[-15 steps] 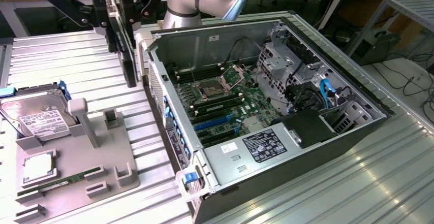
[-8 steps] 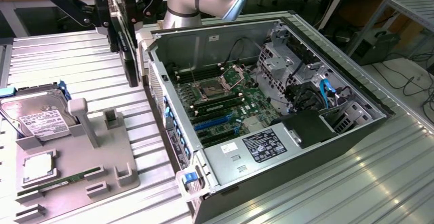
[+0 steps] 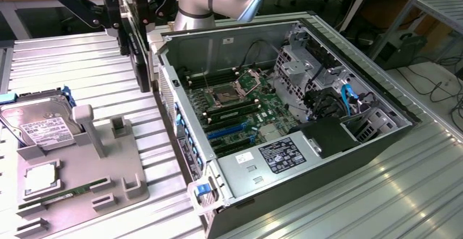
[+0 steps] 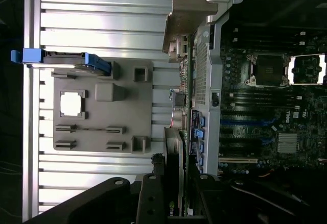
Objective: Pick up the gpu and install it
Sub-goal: 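Pick up the gpu and move the gpu toward the slot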
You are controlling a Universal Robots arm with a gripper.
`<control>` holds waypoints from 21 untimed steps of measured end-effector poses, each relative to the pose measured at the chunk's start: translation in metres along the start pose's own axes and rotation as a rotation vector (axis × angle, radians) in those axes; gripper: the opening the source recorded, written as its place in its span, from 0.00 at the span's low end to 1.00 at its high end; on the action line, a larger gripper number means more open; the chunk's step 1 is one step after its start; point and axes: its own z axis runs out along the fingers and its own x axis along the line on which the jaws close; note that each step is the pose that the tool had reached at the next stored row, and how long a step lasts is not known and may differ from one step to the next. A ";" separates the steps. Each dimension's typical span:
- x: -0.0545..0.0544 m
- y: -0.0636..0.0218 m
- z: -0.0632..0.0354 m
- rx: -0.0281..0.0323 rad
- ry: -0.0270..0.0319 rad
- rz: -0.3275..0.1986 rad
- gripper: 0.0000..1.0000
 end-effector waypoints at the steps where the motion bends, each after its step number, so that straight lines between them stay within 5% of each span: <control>1: -0.001 0.0000 0.0000 0.0001 0.0000 0.000 0.27; 21: -0.010 -0.0004 0.0002 0.0000 0.0000 0.000 0.27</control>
